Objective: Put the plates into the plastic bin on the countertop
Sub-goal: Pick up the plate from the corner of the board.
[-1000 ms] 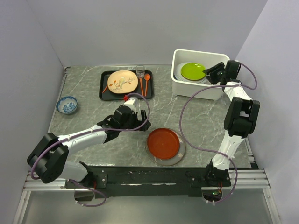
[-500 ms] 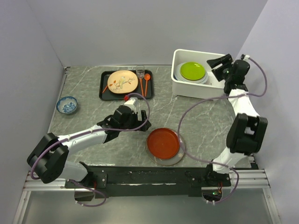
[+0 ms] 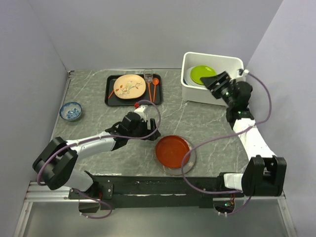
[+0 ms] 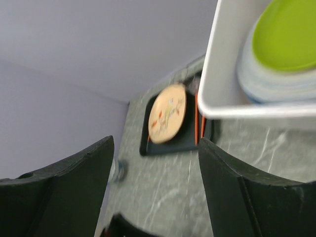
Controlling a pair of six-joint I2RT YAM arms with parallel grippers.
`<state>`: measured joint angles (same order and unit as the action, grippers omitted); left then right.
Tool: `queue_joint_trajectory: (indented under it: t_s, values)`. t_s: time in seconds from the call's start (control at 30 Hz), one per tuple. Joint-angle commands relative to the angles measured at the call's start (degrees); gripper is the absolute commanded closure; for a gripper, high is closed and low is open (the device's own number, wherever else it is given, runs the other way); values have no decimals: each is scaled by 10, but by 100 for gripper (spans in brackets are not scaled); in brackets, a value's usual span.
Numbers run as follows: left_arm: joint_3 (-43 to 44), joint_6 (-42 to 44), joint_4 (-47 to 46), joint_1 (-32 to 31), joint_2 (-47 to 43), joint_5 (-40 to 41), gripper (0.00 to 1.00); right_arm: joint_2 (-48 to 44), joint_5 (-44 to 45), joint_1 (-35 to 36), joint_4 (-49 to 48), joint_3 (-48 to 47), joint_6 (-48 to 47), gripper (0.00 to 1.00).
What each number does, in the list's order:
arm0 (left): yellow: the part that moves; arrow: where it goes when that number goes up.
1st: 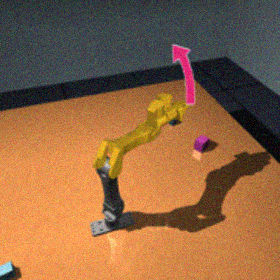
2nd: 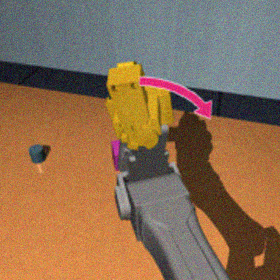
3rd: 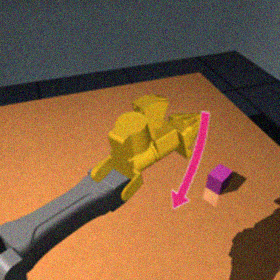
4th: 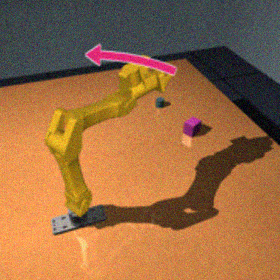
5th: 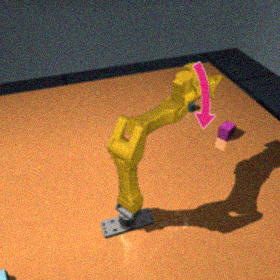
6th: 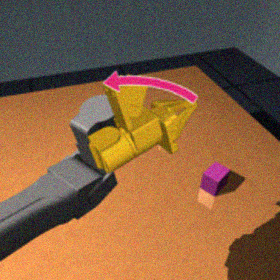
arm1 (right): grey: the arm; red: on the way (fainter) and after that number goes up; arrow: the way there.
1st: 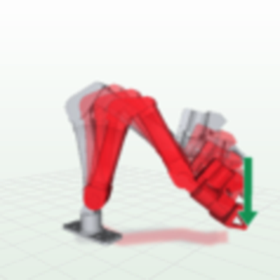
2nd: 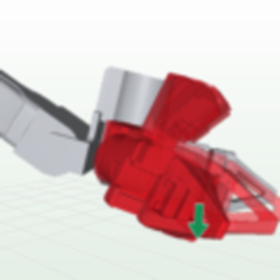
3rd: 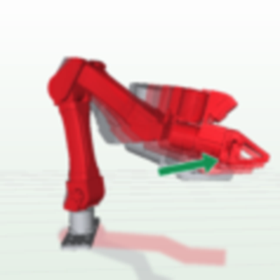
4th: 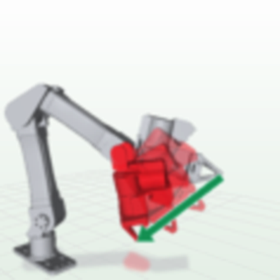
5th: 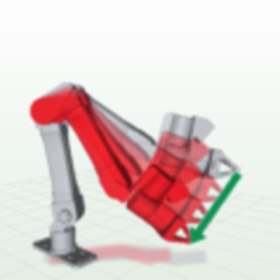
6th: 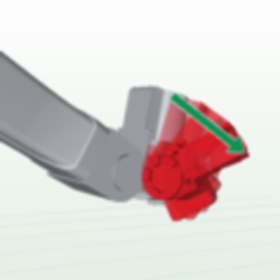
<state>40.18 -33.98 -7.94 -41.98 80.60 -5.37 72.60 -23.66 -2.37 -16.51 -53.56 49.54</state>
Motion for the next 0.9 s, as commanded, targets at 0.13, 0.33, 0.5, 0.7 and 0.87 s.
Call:
queue_joint_trajectory:
  t_s: [0.13,0.33,0.5,0.7,0.87]
  values:
    - [-5,1,-49,0,41,-52,31,-104,-15,61,-13,123,-10,24]
    - [-5,-11,-60,-6,62,-68,43,-160,-12,76,-31,214,12,24]
    - [8,-15,-62,-25,80,-67,46,-185,-11,79,-38,259,20,24]
    - [32,-9,-41,-44,107,-48,52,-204,-14,80,-67,297,39,24]
    - [36,-8,-35,-47,106,-40,76,-208,-22,80,-48,287,30,24]
